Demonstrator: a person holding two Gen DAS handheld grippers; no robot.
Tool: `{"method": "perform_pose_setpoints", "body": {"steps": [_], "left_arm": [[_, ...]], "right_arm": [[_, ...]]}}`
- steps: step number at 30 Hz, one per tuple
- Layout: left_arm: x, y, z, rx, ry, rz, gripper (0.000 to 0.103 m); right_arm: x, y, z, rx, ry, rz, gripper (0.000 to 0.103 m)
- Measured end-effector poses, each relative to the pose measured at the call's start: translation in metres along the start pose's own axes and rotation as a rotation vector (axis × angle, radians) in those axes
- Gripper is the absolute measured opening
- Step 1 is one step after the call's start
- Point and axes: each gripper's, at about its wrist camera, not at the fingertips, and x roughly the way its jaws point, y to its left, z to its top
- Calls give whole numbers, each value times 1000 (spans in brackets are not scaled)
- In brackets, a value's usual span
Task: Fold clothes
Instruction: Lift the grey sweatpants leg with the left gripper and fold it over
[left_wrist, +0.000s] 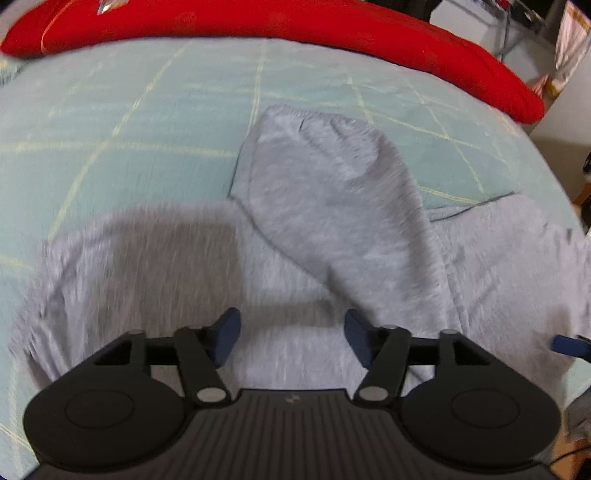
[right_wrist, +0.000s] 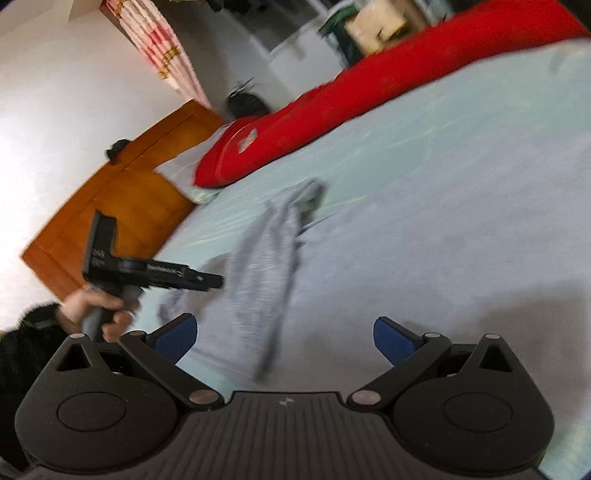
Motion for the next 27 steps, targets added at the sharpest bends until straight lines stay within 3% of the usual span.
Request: {"method": "perform_pose_setpoints", "body": {"steps": [6,12,15,20,25,27], "left_arm": [[-5,19,-7,7,-3,-51,73],[-12,44,-10,6,-24,-80,74],[-16,56,-13,9,-35,-93,74],[-19,74,-12,-3,-55,-113,74],[-27,91,-13,-29,-73,-121,74],[-30,99,-14,-40,-84,-128,74]], "right_arm": [[72,-4,35,90,80,103,103],[137,-10,54,156,152,118,103],[151,-7,61,138,154,105,103],[172,5,69,165,168,205,103],[190,26,73,106,162,161,103],[193,34,76,111,147,182,103]]}}
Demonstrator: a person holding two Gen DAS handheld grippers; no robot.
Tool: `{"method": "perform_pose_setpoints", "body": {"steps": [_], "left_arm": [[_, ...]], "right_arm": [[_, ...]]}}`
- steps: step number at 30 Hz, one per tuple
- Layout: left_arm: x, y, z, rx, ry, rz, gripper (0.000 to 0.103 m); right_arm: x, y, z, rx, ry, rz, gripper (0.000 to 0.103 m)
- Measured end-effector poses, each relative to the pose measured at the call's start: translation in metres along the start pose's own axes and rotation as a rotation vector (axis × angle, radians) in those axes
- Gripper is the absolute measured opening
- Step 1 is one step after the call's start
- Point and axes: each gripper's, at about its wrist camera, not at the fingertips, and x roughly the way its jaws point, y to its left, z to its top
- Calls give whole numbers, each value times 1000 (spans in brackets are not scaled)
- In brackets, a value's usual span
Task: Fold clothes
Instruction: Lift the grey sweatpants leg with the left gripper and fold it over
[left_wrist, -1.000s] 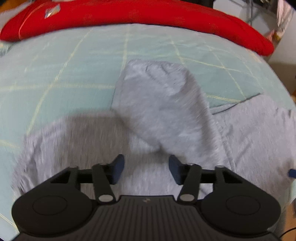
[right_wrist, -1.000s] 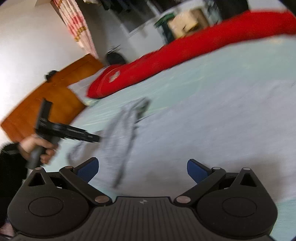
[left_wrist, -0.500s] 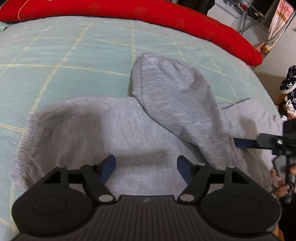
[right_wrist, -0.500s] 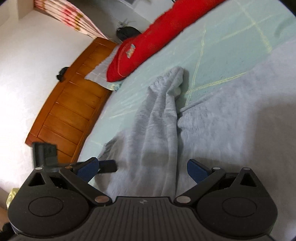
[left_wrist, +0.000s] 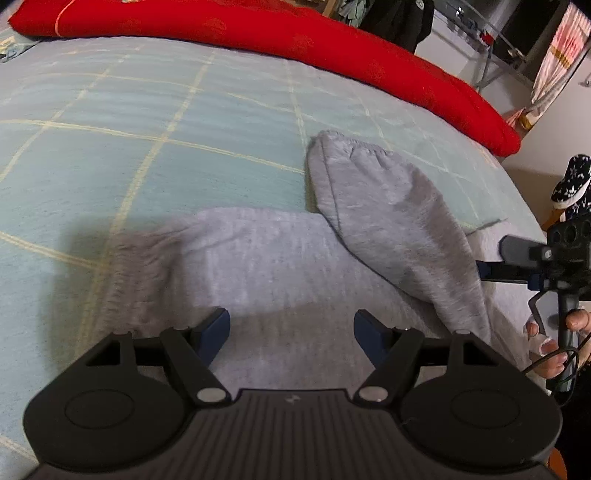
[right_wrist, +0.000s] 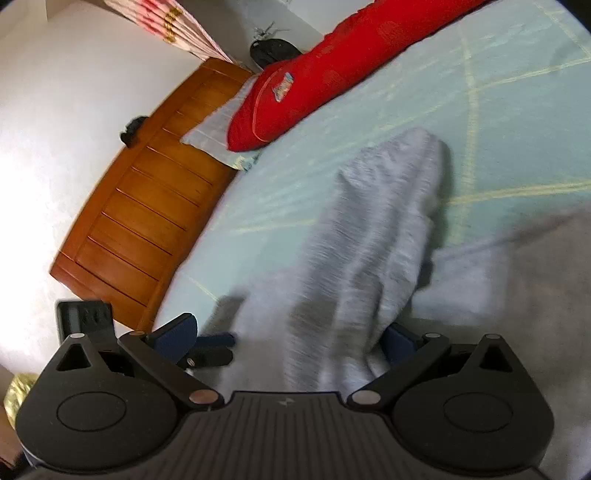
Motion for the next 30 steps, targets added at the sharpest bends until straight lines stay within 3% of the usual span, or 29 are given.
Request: {"method": "perform_pose_setpoints", "body": {"steps": [4,8,14,17,23,30], "left_arm": [[-9,12,0,-25,-25,1,74],[-17,20,-2,-40,-44,-2,74],[-18,22,-8,-50,-45,-12,74],[-18,21,-11,-49,-41,-15,74],[-18,18,-15,-42,-39,-24,74],[-11,13,-12,-34,-35,-48,74]], "right_arm": [[11,36,-4,-98,12,22,103],[27,79,-23,-265,77,9,103],[64,107,-79,-491,254,-133,103],[69,104,-102,-541,275,-197,103],[33,99,-86,-446,202,-152,103],[7,56,-42,-228,81,-138,103]]}}
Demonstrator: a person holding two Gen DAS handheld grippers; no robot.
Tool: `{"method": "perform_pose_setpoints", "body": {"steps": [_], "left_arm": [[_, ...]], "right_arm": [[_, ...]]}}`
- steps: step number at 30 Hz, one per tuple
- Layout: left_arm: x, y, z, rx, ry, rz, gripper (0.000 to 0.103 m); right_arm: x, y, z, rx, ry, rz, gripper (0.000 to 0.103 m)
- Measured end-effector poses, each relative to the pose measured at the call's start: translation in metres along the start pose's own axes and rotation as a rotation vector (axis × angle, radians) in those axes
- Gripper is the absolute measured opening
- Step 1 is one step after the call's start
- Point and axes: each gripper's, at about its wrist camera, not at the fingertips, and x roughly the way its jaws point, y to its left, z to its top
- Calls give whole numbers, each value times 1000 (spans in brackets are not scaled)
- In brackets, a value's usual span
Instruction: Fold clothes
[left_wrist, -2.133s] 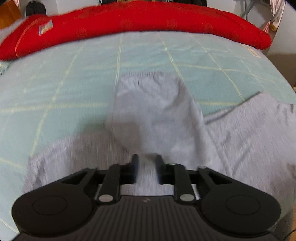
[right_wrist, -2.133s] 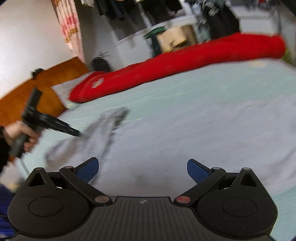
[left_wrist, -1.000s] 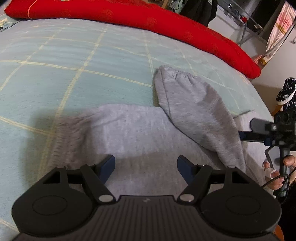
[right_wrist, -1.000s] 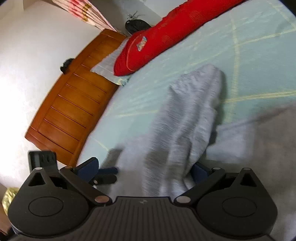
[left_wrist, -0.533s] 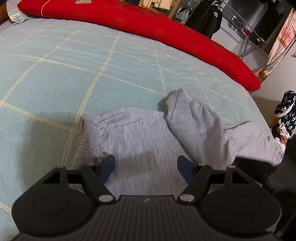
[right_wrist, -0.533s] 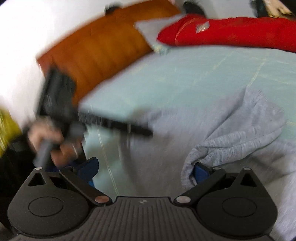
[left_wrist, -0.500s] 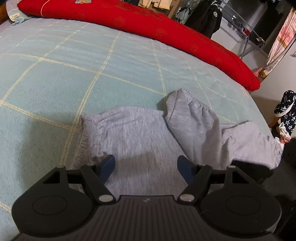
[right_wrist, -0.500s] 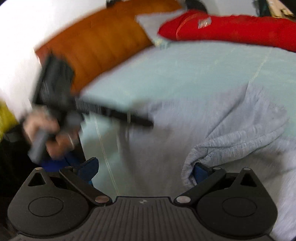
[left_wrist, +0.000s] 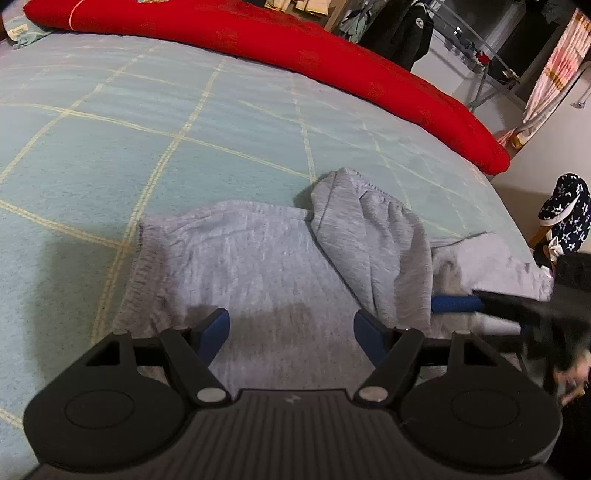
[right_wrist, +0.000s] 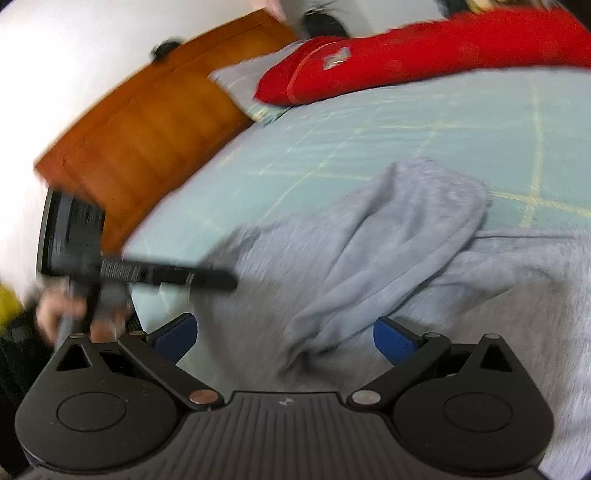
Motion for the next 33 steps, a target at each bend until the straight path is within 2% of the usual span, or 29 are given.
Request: {"method": "perform_pose_setpoints", "body": {"steps": [3,7,12,16,22,24,26,29,33], "left_arm": [[0,1,-1,-3,0,-4,74],[-5,4,-1,-7,-2,7,74],[-16,13,2,-16,-19,37,74],[-26,17,4,-8,-27,87,75],[-41,21,6,-10,-42,110,76],[-43,19,8,-12,-44,106,76],[-43,13,9,-1,-45,97,76],[-39,-1,8,28,-35,68,77],[-30,-28,6,96,-12,49,78]], "right_arm": [[15,-20,15,95,-21,38,103],[35,-27,28,121,-34,52,103],[50,9,37,-10,-28,140,103],[66,41,31,-96,30,219,103],[81,65,11,-206,147,254,103],[92,70,-1,-233,200,221,103],[103,76,-13,-269,245,139,103],[92,83,-22,-290,220,83,103],[44,86,-28,-296,149,-21,103]]}}
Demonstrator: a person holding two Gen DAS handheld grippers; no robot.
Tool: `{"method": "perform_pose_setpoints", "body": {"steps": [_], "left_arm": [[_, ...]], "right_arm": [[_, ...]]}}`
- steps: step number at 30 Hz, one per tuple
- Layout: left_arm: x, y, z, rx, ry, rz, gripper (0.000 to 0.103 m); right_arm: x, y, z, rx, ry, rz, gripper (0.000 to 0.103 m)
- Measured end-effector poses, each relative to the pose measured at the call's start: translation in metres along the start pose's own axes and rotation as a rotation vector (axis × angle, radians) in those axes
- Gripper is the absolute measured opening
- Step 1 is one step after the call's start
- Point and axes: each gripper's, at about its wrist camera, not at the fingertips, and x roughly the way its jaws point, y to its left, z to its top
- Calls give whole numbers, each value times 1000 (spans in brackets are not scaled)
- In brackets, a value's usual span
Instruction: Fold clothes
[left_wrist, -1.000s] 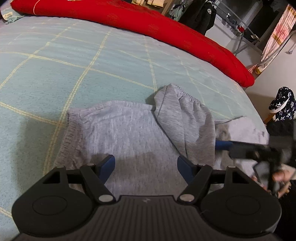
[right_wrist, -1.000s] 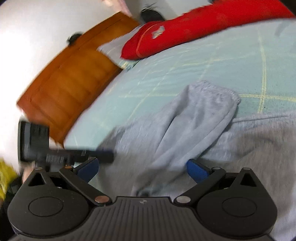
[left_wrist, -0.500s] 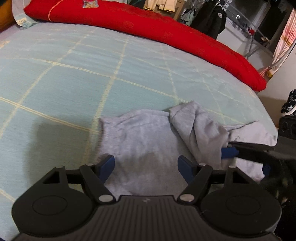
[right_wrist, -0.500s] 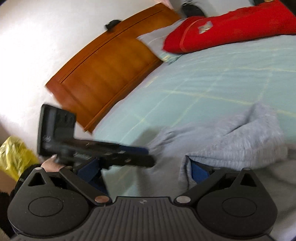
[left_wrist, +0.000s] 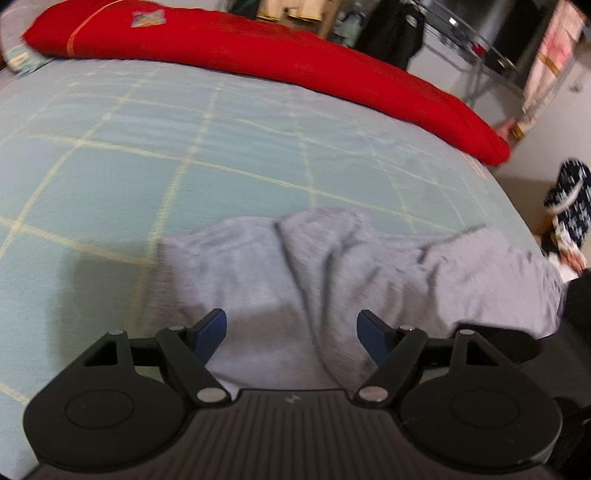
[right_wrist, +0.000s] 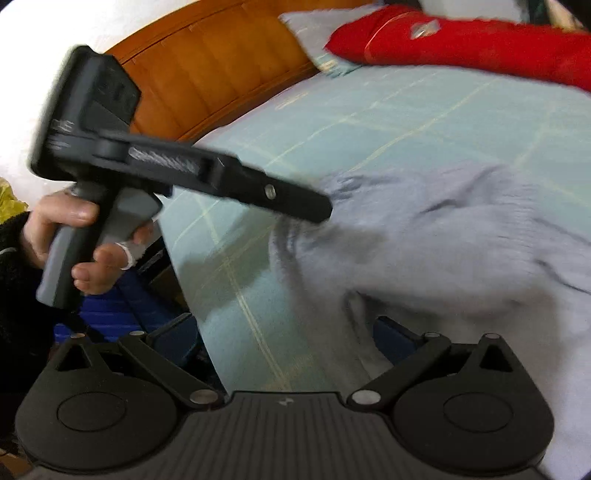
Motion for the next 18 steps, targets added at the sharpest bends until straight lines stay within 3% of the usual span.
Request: {"method": "perform_pose_setpoints", "body": {"steps": [5,9,13,16,18], "left_arm": [[20,-52,4,137,17,-22,81],[53,-101,7,281,32,33,81],[90,-134,3,434,31,213,82],[106,-135,-2,479,27,355,82],[101,-124,-1,431,23,376,82]], "right_arm": [[-67,-11,-31,0,-61,-250,103],[-107,-35,-61,119,-90,-325,103],[-133,-52,-84,248,-141,-337,103],[-142,-58,-91,280,-177,-352,103],[-149,-60,-93,276,-192,-361,103]]}}
